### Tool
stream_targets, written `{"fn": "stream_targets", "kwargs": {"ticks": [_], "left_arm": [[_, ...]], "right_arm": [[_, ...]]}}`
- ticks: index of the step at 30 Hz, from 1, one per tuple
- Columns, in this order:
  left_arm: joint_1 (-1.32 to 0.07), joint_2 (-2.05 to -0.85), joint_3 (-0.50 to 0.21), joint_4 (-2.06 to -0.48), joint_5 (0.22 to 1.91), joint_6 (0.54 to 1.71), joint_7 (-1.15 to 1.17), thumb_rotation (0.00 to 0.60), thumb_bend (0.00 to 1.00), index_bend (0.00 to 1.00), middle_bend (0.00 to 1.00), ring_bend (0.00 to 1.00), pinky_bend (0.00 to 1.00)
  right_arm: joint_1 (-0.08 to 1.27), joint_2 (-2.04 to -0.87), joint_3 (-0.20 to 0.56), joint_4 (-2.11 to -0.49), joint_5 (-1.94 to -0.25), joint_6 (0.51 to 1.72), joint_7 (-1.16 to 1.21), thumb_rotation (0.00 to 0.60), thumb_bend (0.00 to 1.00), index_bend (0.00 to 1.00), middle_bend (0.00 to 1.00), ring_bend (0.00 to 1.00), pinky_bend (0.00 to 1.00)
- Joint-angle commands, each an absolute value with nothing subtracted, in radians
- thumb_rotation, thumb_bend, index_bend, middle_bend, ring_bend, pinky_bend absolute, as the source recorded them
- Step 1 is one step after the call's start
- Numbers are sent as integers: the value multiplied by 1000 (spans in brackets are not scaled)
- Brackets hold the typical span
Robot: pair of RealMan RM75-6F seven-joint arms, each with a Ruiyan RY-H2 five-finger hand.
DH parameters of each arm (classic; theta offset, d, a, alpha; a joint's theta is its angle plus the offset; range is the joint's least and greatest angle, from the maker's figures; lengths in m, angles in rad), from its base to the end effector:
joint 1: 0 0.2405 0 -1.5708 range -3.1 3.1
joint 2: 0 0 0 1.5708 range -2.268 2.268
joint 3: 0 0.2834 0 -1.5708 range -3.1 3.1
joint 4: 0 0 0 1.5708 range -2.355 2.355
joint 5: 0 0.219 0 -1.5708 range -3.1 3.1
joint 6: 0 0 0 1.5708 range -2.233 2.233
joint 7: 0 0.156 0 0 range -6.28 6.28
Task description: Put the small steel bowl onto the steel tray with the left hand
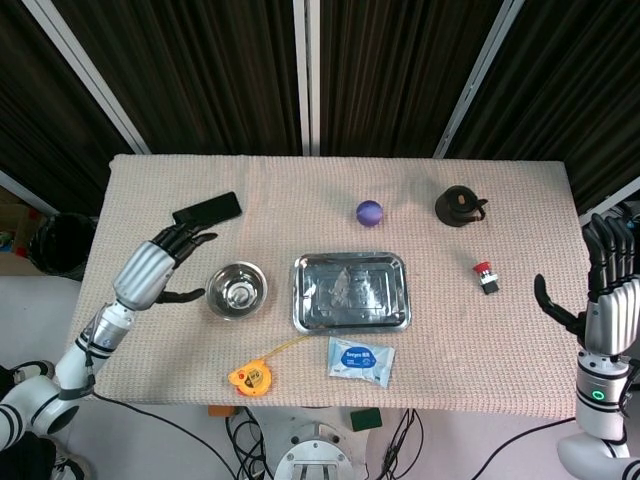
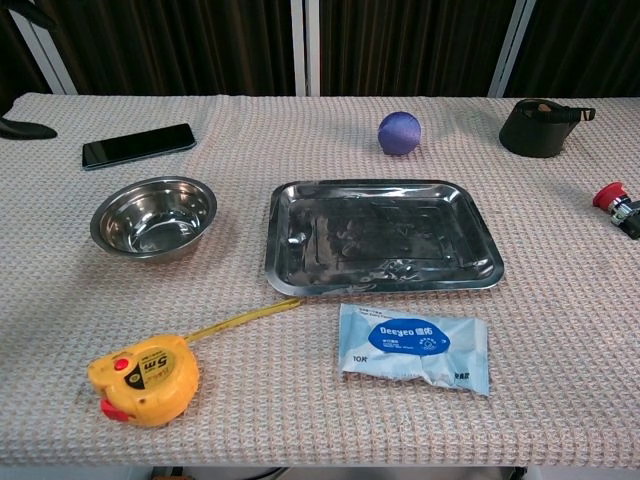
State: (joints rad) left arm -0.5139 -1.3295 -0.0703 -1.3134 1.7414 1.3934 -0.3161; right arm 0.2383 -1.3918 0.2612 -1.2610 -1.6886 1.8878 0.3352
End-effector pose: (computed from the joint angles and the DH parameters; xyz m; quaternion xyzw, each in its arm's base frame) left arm -0.2374 0.3271 0.0902 -0.7066 -0.2912 -0.5373 0.3567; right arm -0.2824 -0.2595 0.1754 0.4850 -0.1946 0.6923 0.4977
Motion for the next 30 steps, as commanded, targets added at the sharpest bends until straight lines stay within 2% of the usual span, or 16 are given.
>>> {"fn": "stream_targets", "kwargs": {"ticks": [1,7,9,14,22,27,30], "left_arm": [[-483,-1274,14,-1355,1798,1366,-188,600,92,224,120,80,223],[-456,-1299,73,-1343,1806,1338,-146,600,92,236,120,116,281],[-454,-1351,69,-1286,1819,1358,-123,600,93,235,120,102,268],[-465,-1494,71,-1105,1863,1397,-109,600,92,297,120,25,161],[-486,-1620,73,-935,1874,1414,-117,600,91,316,120,15,148],[-507,-1656,71,-890,1852,1380,-129,600,96,345,120,16,149],[-520,-1668,72,-875,1848,1371,-125,600,138,373,120,16,149]], "right_arm": [[228,-1383,250,-1263,-1687,1890,324,600,368,0,0,0,0],[220,-1374,251,-1259,-1658,1884,351,600,367,0,0,0,0],[218,-1376,250,-1256,-1656,1887,353,600,367,0,0,0,0],[214,-1374,248,-1251,-1651,1891,349,600,367,0,0,0,0],[216,-1375,245,-1244,-1637,1875,345,600,367,0,0,0,0],[221,-1389,242,-1226,-1633,1865,347,600,367,0,0,0,0],[222,-1393,243,-1220,-1630,1864,349,600,368,0,0,0,0]]}}
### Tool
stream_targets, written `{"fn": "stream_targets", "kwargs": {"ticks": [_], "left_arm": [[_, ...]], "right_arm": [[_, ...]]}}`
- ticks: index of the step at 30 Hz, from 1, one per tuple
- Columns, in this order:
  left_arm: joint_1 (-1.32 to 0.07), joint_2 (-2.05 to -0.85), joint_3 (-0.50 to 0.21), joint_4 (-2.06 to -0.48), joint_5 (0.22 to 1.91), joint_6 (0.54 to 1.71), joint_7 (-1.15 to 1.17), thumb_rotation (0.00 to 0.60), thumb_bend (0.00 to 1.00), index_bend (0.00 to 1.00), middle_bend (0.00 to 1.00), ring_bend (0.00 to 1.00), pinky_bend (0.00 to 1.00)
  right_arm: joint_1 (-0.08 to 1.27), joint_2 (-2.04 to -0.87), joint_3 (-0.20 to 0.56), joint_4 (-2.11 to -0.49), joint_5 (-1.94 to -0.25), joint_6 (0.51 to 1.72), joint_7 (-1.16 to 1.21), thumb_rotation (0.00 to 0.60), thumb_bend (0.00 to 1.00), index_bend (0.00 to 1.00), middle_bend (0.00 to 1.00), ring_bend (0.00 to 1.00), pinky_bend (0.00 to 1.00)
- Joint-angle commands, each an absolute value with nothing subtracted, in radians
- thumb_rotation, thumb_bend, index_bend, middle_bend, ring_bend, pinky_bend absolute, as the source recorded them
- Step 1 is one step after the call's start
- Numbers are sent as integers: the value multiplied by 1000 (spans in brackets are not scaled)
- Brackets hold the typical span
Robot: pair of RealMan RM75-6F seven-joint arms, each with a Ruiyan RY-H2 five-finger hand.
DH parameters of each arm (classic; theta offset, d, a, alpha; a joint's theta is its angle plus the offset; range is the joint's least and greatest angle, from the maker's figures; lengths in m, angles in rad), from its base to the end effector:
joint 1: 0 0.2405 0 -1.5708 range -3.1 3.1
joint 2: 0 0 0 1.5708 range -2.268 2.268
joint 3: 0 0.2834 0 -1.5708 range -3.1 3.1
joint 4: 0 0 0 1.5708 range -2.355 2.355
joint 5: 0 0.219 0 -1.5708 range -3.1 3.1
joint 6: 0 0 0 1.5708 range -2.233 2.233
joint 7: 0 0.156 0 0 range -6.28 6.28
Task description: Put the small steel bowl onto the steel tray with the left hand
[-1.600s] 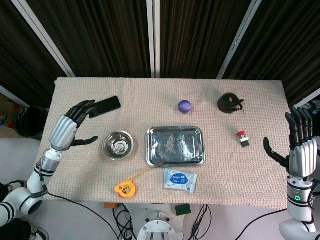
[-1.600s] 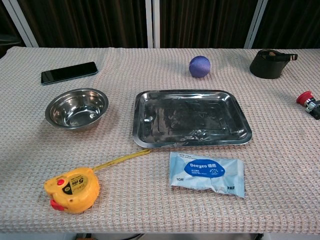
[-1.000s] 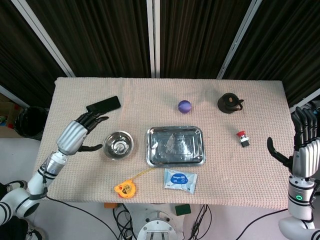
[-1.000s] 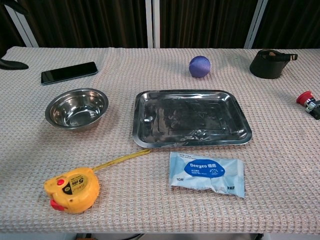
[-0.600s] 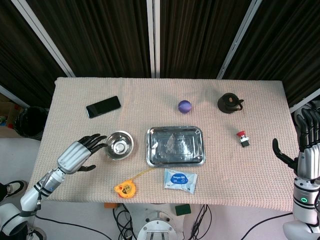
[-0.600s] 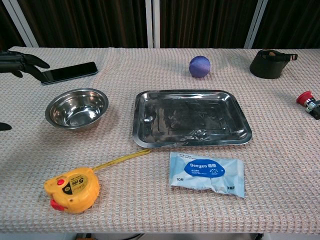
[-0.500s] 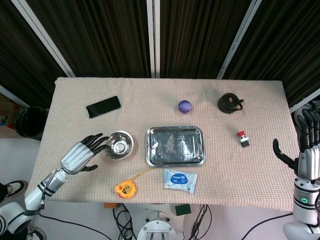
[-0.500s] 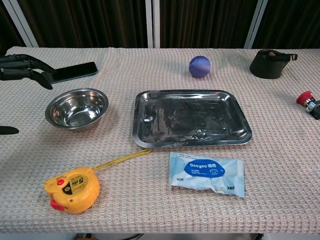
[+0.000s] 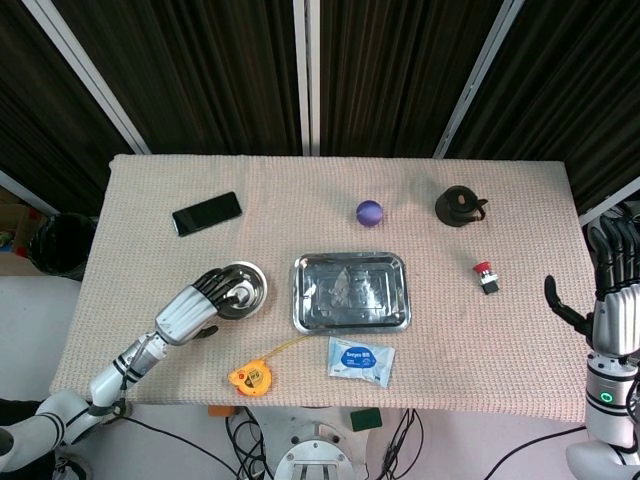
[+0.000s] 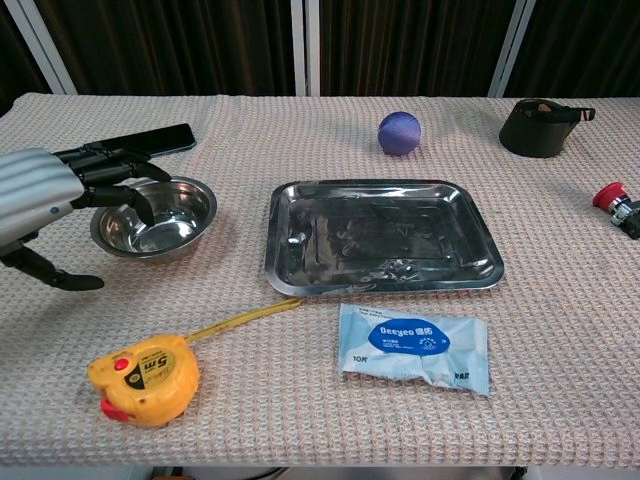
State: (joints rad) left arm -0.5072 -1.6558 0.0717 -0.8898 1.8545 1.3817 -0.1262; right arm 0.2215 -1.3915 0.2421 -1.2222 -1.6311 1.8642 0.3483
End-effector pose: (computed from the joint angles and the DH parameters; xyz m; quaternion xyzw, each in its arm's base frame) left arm -0.2733 0.3017 -0.0231 -0.8078 -0.1887 -0.4286 0.3579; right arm -0.3023 -0.2573 0.1762 0.4844 -0.2143 0.6659 0.5255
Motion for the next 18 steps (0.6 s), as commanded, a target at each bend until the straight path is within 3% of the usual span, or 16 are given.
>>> {"fn": "stream_targets", "kwargs": {"ticks": [1,5,13,18], "left_arm": [[-524,-1671,71,-871,1846,1371,-124,600,169,391,120,16,149],[-537,-1678,68,-864,1834,1362,-120,600,250,465,119,15,148],[-549,-1680,74,-859,1813,1327,-58,600,306,544,120,15,149],[-553,-1673,76,-870,1805,1323,-27,600,329,688,119,15,148]], "right_arm": [[223,-1393,243,-1218,-1629,1864,349,600,368,0,0,0,0],[223,-1393,245,-1215,-1627,1867,348,600,367,0,0,0,0],[223,-1393,246,-1212,-1624,1870,347,600,367,0,0,0,0],[224,-1398,245,-1207,-1620,1867,351,600,367,0,0,0,0]]}}
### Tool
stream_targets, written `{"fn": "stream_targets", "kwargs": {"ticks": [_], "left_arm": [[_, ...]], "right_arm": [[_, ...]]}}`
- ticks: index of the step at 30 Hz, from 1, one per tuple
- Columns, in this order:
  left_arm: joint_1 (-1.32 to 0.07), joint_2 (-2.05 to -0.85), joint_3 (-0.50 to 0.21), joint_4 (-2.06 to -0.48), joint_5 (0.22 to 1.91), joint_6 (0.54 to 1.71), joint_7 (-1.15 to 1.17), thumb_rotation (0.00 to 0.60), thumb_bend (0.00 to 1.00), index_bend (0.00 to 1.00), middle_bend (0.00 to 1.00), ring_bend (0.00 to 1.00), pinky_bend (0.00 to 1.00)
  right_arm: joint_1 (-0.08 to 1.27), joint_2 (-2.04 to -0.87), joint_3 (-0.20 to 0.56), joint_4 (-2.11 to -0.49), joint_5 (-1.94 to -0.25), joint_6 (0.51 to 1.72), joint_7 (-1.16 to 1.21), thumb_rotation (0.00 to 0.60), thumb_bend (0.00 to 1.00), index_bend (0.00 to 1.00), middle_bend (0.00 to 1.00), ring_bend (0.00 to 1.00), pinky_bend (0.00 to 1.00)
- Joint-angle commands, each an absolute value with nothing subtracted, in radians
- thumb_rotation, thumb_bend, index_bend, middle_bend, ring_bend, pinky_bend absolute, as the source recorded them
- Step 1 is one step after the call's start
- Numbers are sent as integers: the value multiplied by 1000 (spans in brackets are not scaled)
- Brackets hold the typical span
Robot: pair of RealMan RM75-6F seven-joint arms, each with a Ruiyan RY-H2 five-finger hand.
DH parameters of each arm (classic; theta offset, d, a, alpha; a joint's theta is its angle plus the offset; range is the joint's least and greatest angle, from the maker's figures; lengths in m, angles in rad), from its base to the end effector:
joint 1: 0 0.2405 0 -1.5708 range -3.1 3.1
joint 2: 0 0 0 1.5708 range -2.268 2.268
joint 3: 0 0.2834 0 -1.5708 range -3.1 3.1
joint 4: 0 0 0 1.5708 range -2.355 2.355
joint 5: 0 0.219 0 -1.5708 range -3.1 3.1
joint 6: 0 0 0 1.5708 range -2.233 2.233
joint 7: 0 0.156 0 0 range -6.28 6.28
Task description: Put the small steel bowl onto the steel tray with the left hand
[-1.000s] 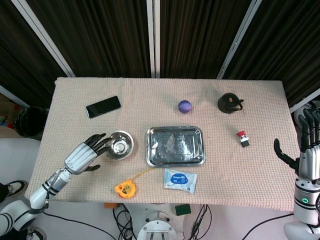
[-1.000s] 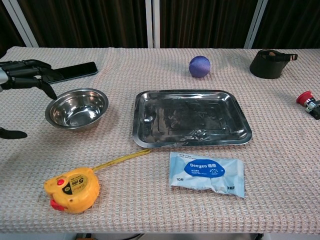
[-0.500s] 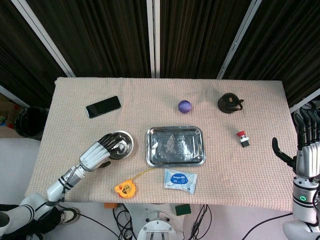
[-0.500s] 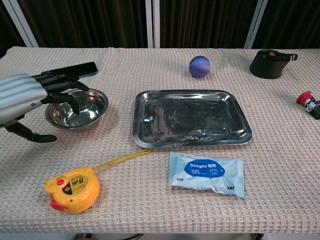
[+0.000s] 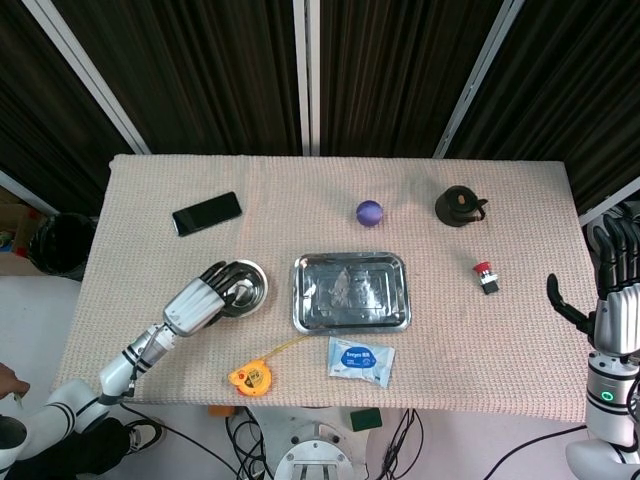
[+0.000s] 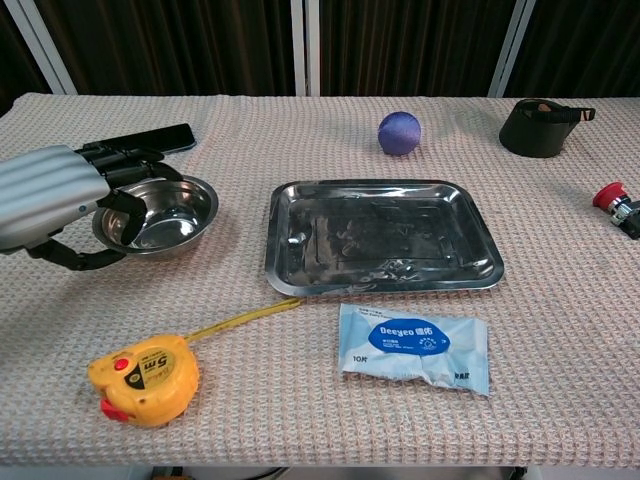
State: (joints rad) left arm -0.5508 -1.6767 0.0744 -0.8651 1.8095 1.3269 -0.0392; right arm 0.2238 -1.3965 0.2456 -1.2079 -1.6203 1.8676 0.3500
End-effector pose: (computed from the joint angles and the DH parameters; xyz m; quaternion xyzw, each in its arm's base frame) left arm -0.2692 0.3184 -0.0318 -0.8210 -0.1573 -0.3959 0.3800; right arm -0.3045 -0.2586 0.1775 0.4810 -0.2111 0.6648 0.5311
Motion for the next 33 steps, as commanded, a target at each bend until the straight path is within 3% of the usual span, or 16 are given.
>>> {"fn": "stream_targets", "kwargs": {"ticks": [1,5,14,20,27,33], "left_arm": [[-553,-1672,76,-872,1803,1322,-22,600,341,706,120,15,148],[-553,-1671,79,-877,1800,1329,-12,600,412,761,120,15,147],[-561,-1649,75,-907,1803,1366,-10,600,420,768,122,15,147],[-635,-1594,51,-1025,1846,1355,72,600,421,768,130,16,147],[-771,-1577,2,-1193,1858,1192,198,600,422,767,136,15,148],[-875,-1618,-47,-1221,1825,1037,277,600,423,767,136,16,148]], "right_arm": [[225,-1398,245,-1206,-1620,1867,351,600,367,0,0,0,0],[224,-1399,245,-1203,-1619,1869,352,600,367,0,0,0,0],[221,-1398,246,-1201,-1615,1874,356,600,367,0,0,0,0],[219,-1395,250,-1204,-1614,1882,359,600,367,0,0,0,0],[217,-1390,255,-1201,-1606,1883,374,600,370,0,0,0,0],[215,-1383,272,-1182,-1575,1873,398,600,378,0,0,0,0]]}}
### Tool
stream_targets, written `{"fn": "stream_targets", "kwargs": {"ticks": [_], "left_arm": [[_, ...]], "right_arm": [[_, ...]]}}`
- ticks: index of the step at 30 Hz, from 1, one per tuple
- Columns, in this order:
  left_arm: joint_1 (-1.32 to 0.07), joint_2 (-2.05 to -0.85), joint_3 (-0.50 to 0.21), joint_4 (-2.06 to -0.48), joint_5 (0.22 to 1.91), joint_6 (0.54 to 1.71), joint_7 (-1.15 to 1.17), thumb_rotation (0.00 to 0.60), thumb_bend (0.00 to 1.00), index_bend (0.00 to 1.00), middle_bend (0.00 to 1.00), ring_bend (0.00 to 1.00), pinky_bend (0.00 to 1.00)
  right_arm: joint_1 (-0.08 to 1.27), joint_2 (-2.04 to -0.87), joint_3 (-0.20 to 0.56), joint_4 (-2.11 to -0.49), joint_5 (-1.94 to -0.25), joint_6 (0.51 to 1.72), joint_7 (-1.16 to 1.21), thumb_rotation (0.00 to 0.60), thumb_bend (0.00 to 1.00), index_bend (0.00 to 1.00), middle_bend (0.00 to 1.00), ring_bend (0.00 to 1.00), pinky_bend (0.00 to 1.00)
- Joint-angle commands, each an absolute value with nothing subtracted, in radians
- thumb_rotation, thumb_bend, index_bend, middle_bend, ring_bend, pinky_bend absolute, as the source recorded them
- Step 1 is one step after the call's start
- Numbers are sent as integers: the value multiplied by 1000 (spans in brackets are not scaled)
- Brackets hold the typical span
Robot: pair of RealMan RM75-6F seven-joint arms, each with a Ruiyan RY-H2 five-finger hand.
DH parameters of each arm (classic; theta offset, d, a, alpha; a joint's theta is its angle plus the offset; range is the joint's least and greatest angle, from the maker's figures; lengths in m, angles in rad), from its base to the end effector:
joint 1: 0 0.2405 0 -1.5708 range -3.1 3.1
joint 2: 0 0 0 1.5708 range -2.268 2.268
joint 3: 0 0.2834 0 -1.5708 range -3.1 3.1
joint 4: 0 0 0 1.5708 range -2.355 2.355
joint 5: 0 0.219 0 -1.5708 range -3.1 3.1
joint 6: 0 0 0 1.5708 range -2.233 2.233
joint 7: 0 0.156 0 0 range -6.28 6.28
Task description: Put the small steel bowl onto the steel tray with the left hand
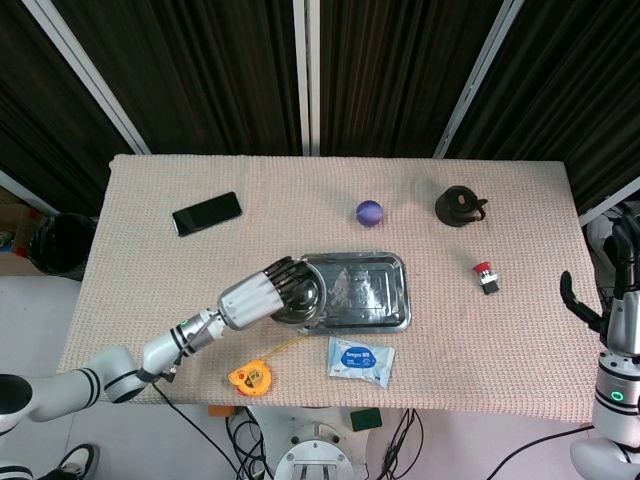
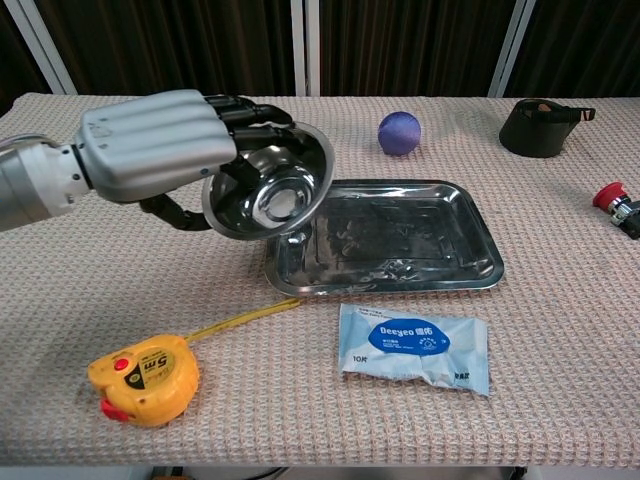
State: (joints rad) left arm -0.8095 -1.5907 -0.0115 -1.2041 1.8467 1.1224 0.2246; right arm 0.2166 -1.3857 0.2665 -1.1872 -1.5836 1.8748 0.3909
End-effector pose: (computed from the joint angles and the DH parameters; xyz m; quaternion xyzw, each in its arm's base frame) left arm -0.1376 0.3451 -0.0461 -0.8602 -0.0238 -0.4090 0.3035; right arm -0.3131 -0.2592 0.1905 0.4634 -0.2090 0.6689 0.5423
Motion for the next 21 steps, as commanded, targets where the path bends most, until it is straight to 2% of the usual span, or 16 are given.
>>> {"fn": "stream_targets", "kwargs": {"ticks": [1,12,17,21], "left_arm": [[-889,-1629,-54,-1215,1816,1013,283,600,423,767,136,16,148],[-1022,-1721,-90,-1114,1763,858,311,600,436,760,136,16,148],[-1053,-1734,-79,-1085,1763,841,307,600,443,736,136,16,148],[-1066,-1746,-62,-1067,1773,850,303,600,442,672,137,16,148]], "right_arm": [[214,-1382,274,-1181,-1573,1873,402,600,378,0,0,0,0],[205,-1392,279,-1143,-1538,1853,433,600,378,0,0,0,0],[205,-1399,285,-1127,-1532,1855,441,600,377,0,0,0,0],[205,-1398,288,-1123,-1526,1852,442,600,378,0,0,0,0]]}}
